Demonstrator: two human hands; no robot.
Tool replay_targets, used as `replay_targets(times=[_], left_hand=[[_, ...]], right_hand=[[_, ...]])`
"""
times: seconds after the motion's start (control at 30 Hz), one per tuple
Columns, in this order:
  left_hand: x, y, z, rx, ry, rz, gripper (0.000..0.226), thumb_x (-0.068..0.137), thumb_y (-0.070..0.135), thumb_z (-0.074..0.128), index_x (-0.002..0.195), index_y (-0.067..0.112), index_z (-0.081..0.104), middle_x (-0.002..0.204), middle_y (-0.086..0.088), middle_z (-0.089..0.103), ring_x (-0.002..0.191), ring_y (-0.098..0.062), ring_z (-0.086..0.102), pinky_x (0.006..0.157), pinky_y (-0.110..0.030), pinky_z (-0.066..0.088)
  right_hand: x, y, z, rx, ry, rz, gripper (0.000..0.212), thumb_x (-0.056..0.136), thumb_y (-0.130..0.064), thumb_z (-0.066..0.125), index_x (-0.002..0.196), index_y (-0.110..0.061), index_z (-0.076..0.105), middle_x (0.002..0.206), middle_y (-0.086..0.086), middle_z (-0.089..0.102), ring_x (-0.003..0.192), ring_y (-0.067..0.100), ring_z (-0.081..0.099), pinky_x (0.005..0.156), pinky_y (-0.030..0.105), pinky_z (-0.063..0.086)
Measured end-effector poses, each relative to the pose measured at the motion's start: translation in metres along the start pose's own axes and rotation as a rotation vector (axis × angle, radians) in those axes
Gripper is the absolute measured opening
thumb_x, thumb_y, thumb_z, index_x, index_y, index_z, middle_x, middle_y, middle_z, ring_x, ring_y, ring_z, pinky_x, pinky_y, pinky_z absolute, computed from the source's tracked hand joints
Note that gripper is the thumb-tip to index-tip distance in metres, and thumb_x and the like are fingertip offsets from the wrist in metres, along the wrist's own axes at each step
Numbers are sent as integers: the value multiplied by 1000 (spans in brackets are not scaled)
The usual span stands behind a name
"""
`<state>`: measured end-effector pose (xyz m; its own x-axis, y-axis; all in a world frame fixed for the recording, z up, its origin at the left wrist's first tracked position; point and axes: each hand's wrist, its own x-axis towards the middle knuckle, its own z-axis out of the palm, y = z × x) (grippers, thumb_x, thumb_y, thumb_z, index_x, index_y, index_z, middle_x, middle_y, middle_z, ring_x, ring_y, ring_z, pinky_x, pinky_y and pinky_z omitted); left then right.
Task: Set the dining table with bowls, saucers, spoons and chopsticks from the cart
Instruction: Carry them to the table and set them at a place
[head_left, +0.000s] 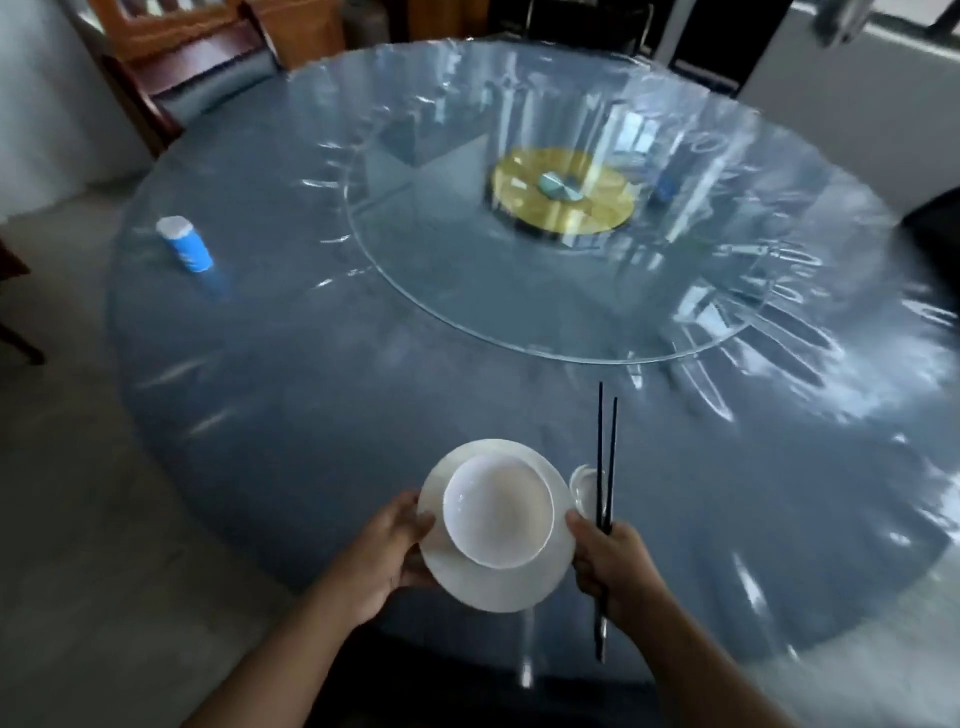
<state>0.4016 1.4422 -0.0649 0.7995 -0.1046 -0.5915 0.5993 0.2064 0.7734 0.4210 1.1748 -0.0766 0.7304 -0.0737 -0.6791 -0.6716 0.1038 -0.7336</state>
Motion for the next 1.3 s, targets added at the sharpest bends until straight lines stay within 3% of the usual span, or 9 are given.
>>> replay_targets(times=[0.23, 0.53, 0.67, 0.8, 0.93, 1.03, 1.13, 1.23, 1.3], left_hand=[[68, 16, 5, 393, -59, 29, 25, 105, 15, 49, 127, 19, 60, 83, -19, 69, 52, -28, 61, 49, -37, 55], [107, -1, 8, 583, 59, 181, 35, 98, 19, 58, 127, 39, 62, 62, -4, 67, 40, -23, 58, 40, -30, 51], [112, -8, 3, 710, 97, 259, 39, 97, 25, 60, 128, 47, 58, 58, -6, 64, 40, -25, 62, 38, -29, 53], [112, -15, 4, 812, 177, 304, 46, 97, 29, 60, 140, 44, 50, 61, 3, 63, 39, -14, 61, 39, -29, 53], [104, -14, 4, 905, 261, 296, 52, 97, 32, 61, 147, 27, 47, 86, -8, 74, 73, -27, 72, 64, -43, 62], [80, -10, -2, 754, 339, 359, 30, 99, 29, 56, 129, 26, 62, 65, 1, 69, 51, -16, 67, 59, -42, 60], [40, -16, 7, 728, 375, 503, 16, 96, 41, 51, 87, 32, 61, 56, 6, 61, 46, -6, 60, 52, -33, 52], [5, -20, 41, 548, 144, 388, 28, 87, 47, 50, 75, 23, 58, 45, -2, 53, 41, -12, 49, 50, -32, 44], [-6, -20, 68, 384, -121, 186, 24, 88, 40, 59, 80, 17, 64, 56, -9, 60, 47, -21, 55, 51, -34, 45]], right_hand=[[40, 4, -2, -27, 193, 63, 22, 94, -20, 65, 80, -11, 51, 48, -2, 40, 39, 12, 33, 37, 24, 28], [70, 9, 3, -132, 361, 26, 27, 89, -26, 68, 71, -11, 55, 46, 0, 44, 42, 18, 41, 44, 28, 38], [74, 12, 6, -146, 382, -9, 28, 88, -25, 68, 68, -13, 53, 46, -2, 45, 45, 18, 43, 49, 32, 43], [68, 12, 4, -74, 351, -26, 26, 90, -24, 66, 71, -16, 49, 46, -6, 42, 39, 12, 37, 40, 24, 34], [51, 7, -2, 34, 342, -23, 23, 93, -25, 61, 77, -15, 47, 49, -5, 40, 41, 11, 35, 39, 25, 32], [30, -7, -6, 143, 215, -39, 16, 98, -24, 54, 90, -10, 51, 53, -2, 39, 43, 12, 33, 40, 25, 29], [7, -23, -8, 244, 98, -63, 17, 102, -22, 48, 91, -10, 49, 56, -1, 38, 44, 12, 32, 41, 24, 28], [-12, -39, -6, 388, 9, -48, 22, 104, -22, 46, 85, -12, 49, 58, 1, 38, 45, 13, 32, 43, 26, 29], [-21, -45, -2, 436, -50, -50, 23, 104, -22, 45, 84, -12, 48, 59, 0, 37, 47, 13, 31, 46, 26, 29]])
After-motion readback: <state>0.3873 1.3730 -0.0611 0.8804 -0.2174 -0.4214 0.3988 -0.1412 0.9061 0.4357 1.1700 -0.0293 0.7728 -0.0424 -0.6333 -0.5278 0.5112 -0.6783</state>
